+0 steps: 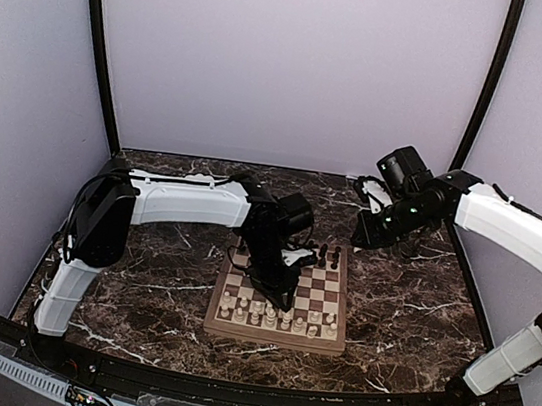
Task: Set up the chess pieces on the board
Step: Place the pawn on e1.
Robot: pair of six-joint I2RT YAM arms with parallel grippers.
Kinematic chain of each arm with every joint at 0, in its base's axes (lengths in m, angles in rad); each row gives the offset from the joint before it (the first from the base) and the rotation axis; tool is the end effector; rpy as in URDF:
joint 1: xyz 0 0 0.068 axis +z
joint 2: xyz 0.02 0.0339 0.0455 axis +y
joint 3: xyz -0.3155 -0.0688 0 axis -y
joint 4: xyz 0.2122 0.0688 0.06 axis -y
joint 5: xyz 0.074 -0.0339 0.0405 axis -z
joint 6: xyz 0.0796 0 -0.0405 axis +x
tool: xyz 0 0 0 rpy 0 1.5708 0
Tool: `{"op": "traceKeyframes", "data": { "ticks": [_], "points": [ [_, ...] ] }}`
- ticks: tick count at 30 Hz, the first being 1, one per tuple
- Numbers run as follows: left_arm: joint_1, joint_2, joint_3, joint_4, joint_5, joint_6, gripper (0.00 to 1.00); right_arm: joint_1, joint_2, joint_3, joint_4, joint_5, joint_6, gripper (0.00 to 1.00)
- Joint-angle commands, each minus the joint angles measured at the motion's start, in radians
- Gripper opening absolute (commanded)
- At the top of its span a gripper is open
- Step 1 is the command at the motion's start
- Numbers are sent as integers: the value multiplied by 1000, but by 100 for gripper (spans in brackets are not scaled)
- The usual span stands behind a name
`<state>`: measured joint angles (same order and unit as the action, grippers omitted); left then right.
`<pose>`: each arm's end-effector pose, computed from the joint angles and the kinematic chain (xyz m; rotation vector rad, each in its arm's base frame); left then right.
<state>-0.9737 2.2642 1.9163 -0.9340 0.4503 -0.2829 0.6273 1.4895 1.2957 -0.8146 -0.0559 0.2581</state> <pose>0.2430 -0.4190 0.2006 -1.1095 -2.7883 0.8122 0.2370 0.1773 0.3161 -0.5035 2.5809 0.3918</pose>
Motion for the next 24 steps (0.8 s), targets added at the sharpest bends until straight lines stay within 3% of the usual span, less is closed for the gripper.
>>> {"op": "traceKeyframes", "data": {
  "ticks": [1, 17, 24],
  "points": [
    [-5, -2, 5, -27, 4, -5, 26, -6, 12, 25, 32, -9, -12, 3],
    [31, -54, 62, 12, 40, -8, 28, -6, -7, 24, 43, -43, -27, 3],
    [92, -180, 50, 85, 90, -16, 34, -6, -132, -141, 274, -190, -12, 4]
  ]
}}
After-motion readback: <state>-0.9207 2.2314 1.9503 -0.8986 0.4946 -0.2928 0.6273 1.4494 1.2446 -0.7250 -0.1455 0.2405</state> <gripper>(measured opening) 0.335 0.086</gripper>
